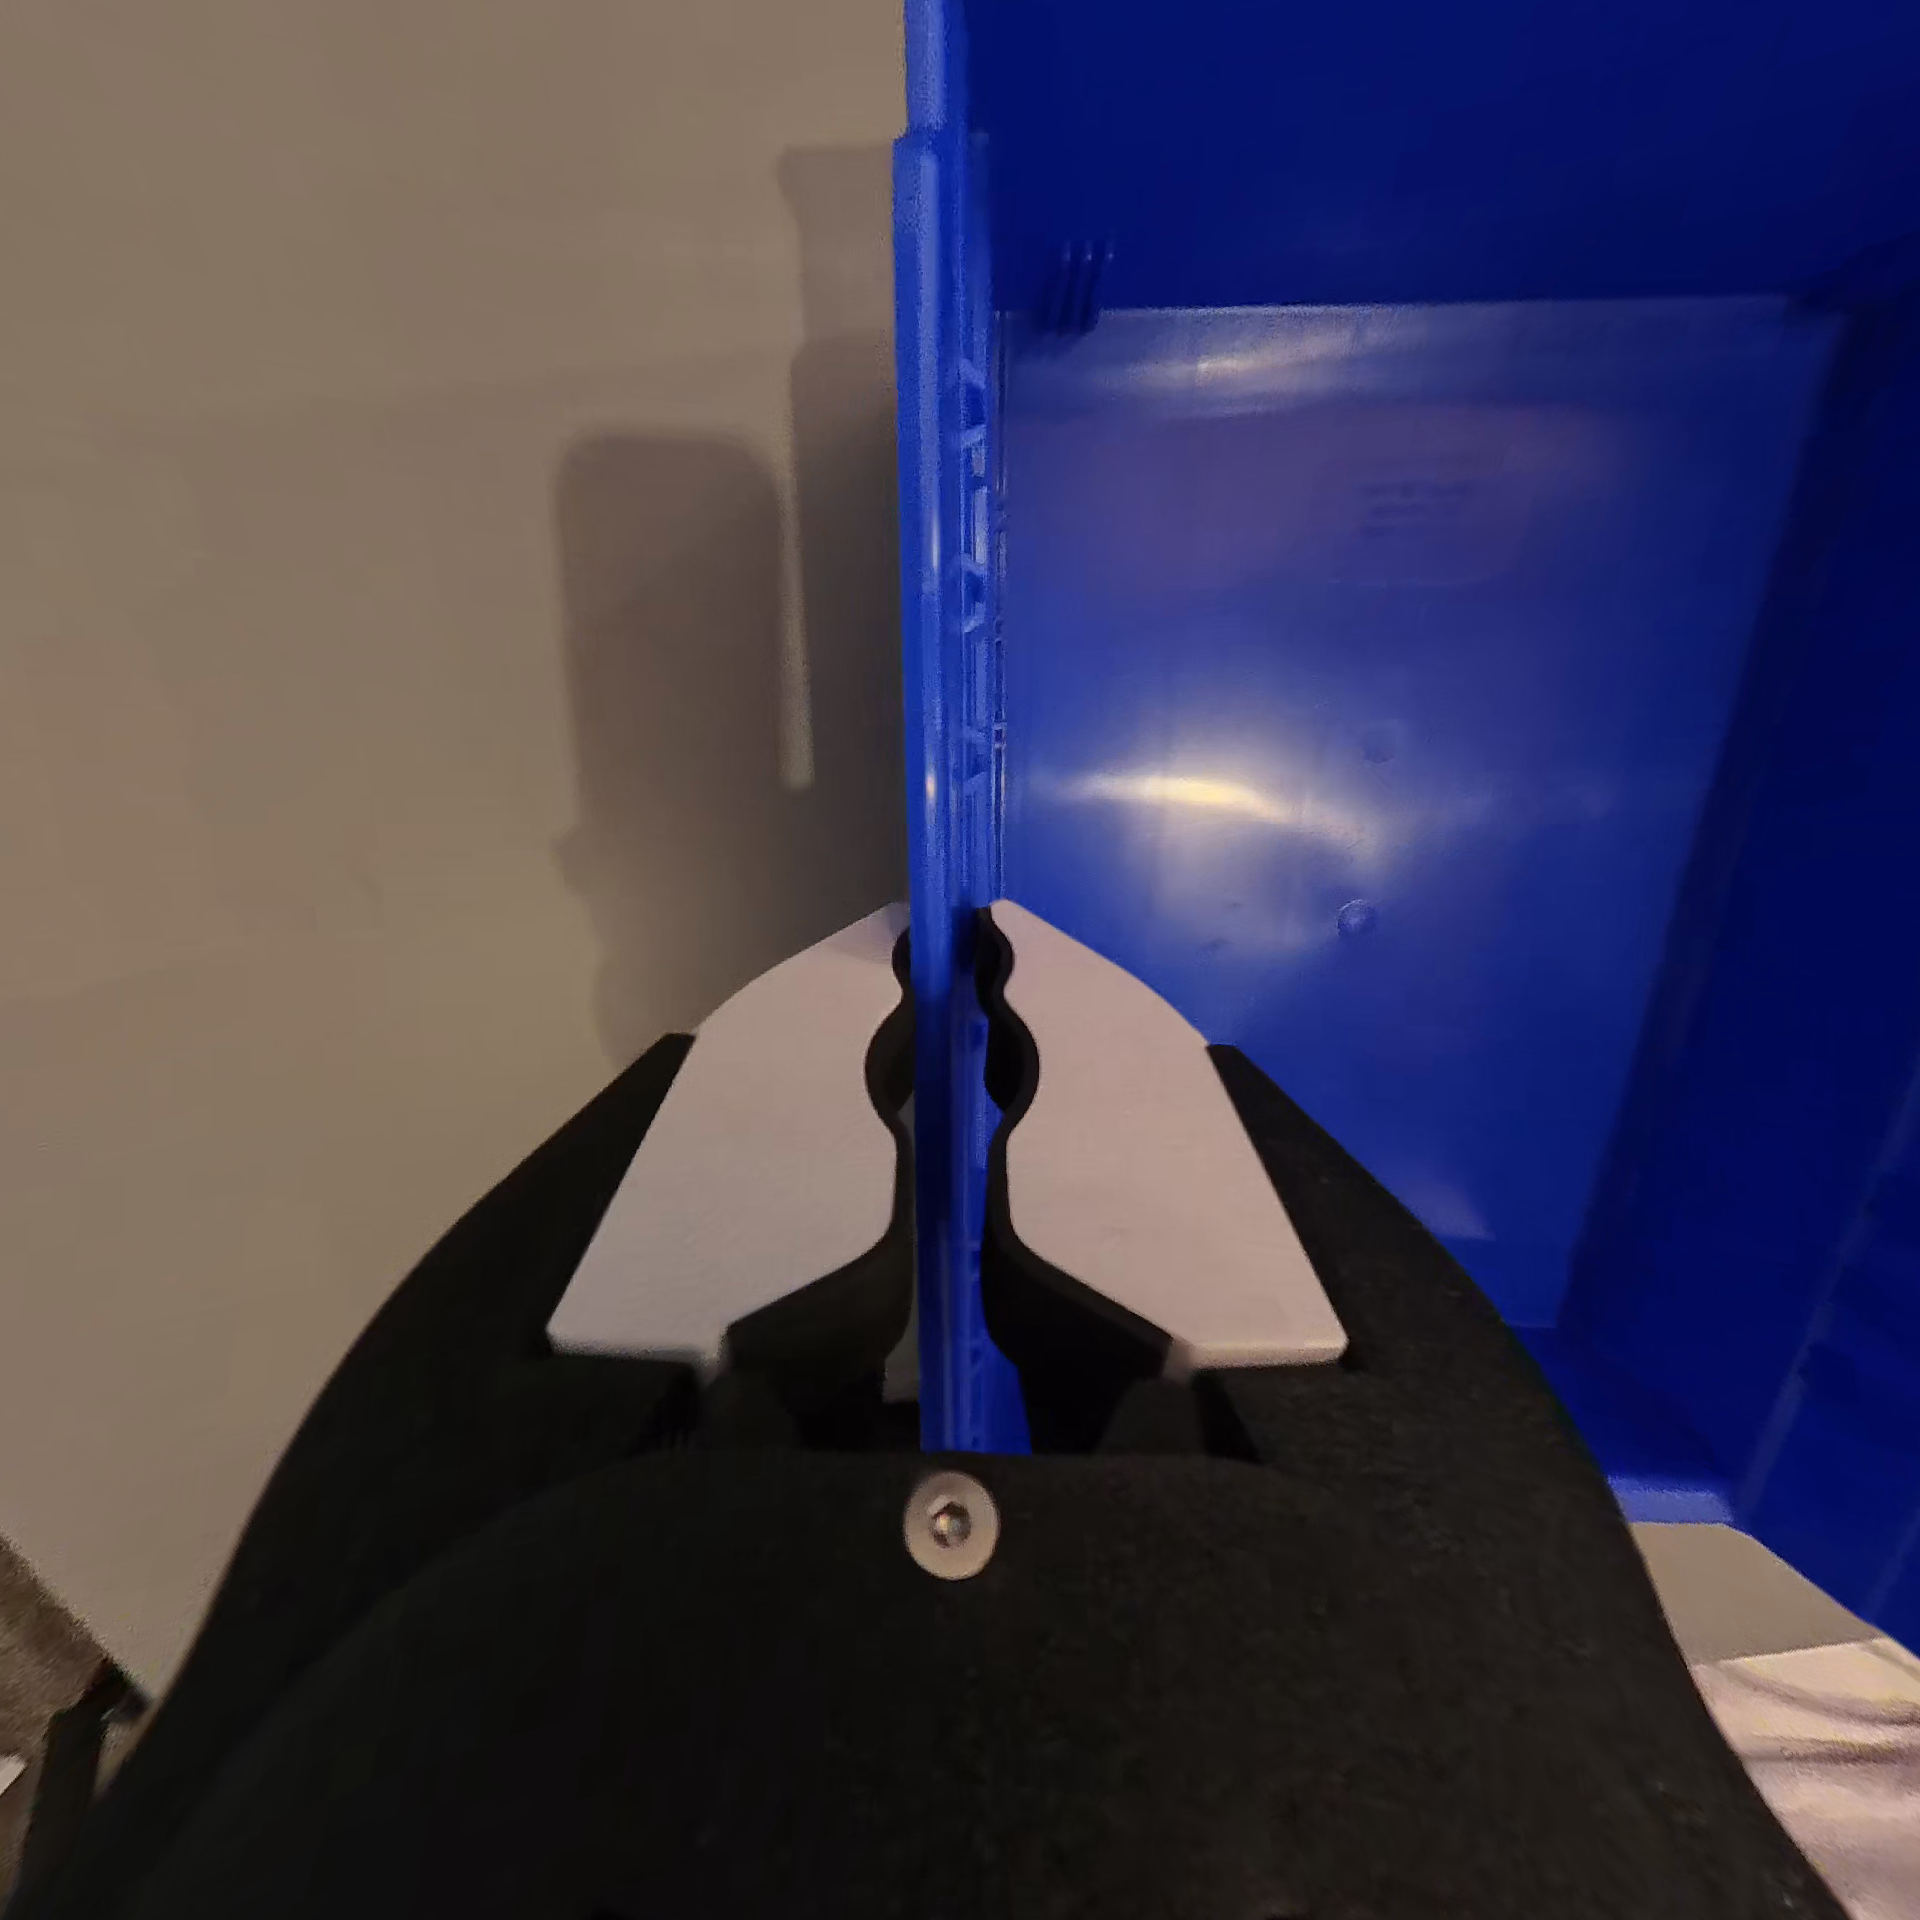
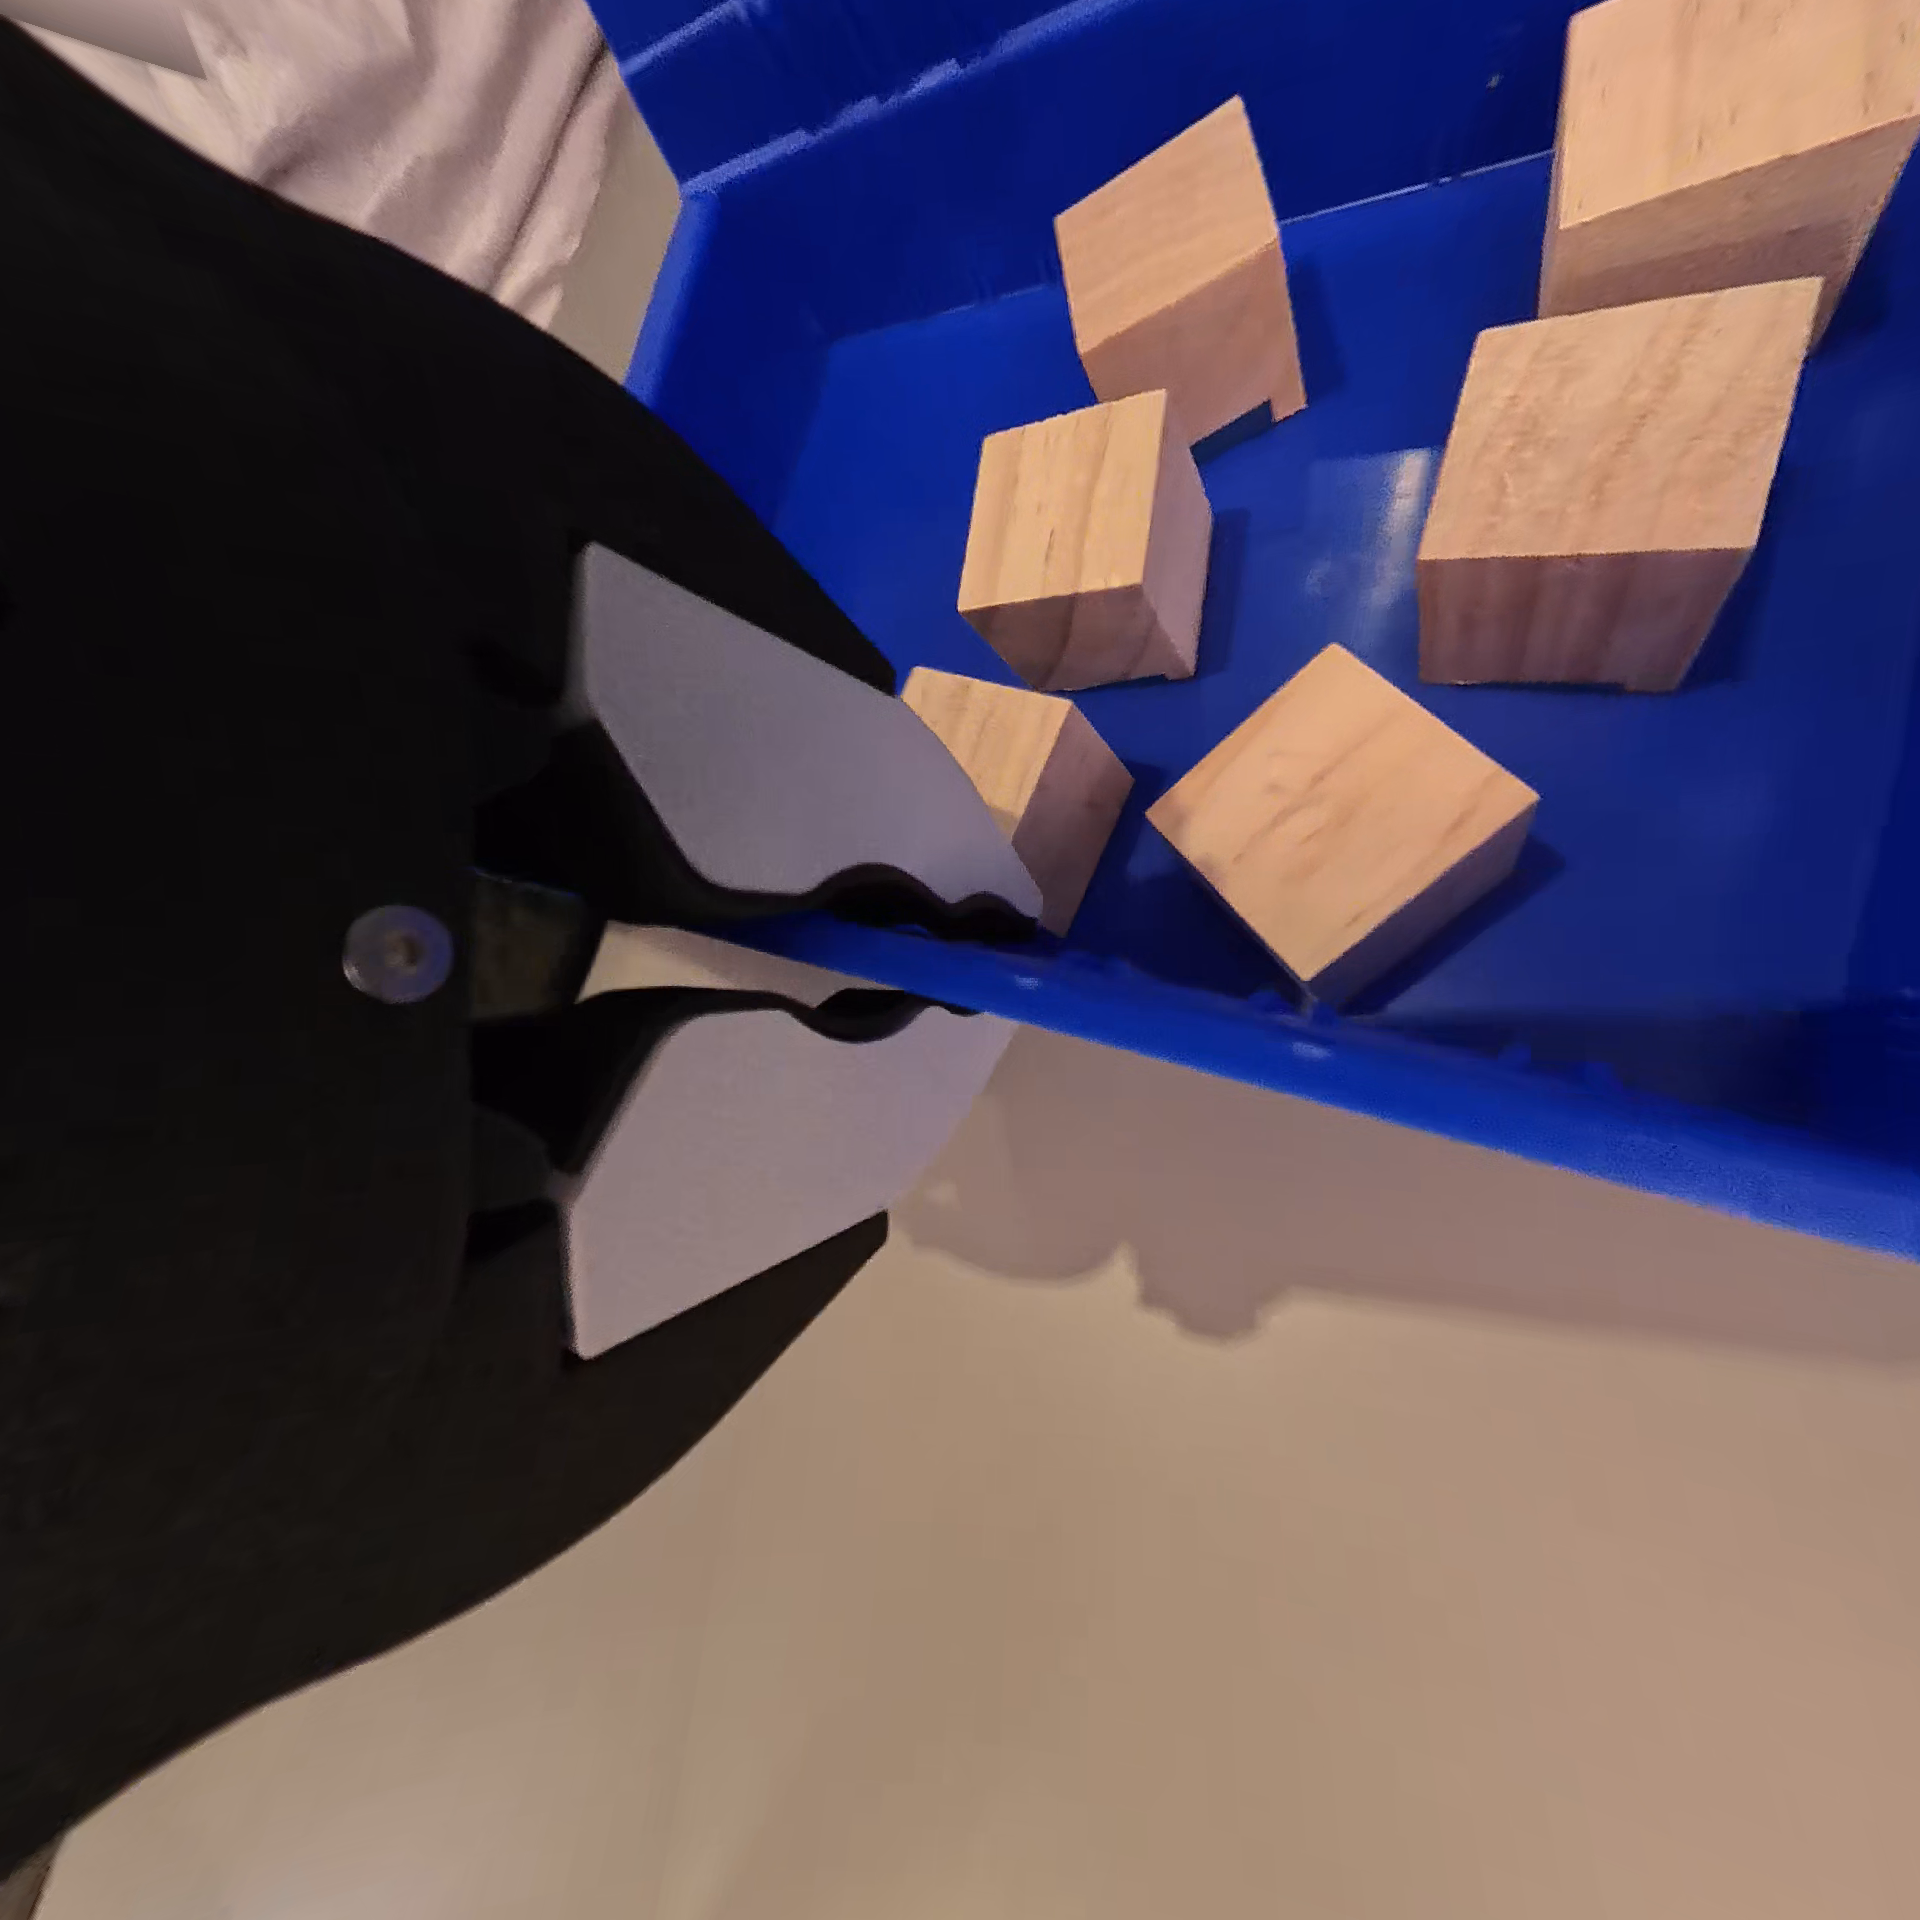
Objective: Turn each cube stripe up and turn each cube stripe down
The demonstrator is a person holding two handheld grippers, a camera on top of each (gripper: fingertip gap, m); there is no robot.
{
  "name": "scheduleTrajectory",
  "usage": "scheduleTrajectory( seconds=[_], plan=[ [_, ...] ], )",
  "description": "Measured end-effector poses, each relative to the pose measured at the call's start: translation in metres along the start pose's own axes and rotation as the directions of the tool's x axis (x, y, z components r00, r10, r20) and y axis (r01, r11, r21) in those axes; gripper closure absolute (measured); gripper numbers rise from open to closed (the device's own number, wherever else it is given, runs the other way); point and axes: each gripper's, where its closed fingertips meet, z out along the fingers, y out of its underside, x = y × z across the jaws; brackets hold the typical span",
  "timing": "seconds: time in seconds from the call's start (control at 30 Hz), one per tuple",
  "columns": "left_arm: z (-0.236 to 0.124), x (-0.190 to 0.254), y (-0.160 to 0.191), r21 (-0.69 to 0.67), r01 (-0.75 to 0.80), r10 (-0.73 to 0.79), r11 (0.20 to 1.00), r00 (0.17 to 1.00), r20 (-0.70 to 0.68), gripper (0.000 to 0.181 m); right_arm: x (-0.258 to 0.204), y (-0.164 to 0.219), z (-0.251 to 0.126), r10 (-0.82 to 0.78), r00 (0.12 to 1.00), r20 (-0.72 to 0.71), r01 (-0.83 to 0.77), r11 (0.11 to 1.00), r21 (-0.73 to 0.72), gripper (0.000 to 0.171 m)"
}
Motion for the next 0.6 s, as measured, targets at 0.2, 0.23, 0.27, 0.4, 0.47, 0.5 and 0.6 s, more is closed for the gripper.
scheduleTrajectory(
  seconds=[0.2,0.23,0.27,0.4,0.47,0.5,0.6],
  plan=[
    [0.004,0.011,-0.012,0.055,0.022,-0.016,0.998,0.993,-0.115,0.178,0.004,-0.013,0.002,-0.007,0.999,-0.046,0.01,0.998,0.054,0.163],
    [0.004,0.012,-0.011,0.051,0.014,-0.008,0.999,0.994,-0.112,0.177,0.004,-0.013,0.002,-0.003,0.999,-0.051,0.006,0.999,0.05,0.164],
    [0.004,0.013,-0.011,0.047,0.001,0.004,0.999,0.994,-0.108,0.177,0.004,-0.013,0.002,-0.005,0.999,-0.05,0.008,0.999,0.046,0.164],
    [0.002,0.025,-0.01,0.031,-0.074,0.078,0.997,0.982,-0.175,0.158,0.006,-0.015,0.002,0.002,1.0,0.009,-0.002,0.999,0.053,0.165],
    [0.001,0.027,-0.011,0.031,-0.096,0.101,0.995,0.968,-0.23,0.158,0.01,-0.015,0.001,0.001,1.0,0.012,-0.001,0.998,0.055,0.165],
    [0.0,0.028,-0.012,0.038,-0.097,0.104,0.995,0.958,-0.268,0.157,0.013,-0.016,0.0,-0.001,1.0,0.005,0.001,0.998,0.055,0.165],
    [-0.01,0.028,-0.015,0.064,-0.061,0.081,0.996,0.919,-0.386,0.158,0.017,-0.017,-0.001,-0.004,1.0,0.027,0.002,0.998,0.065,0.165]
  ],
)
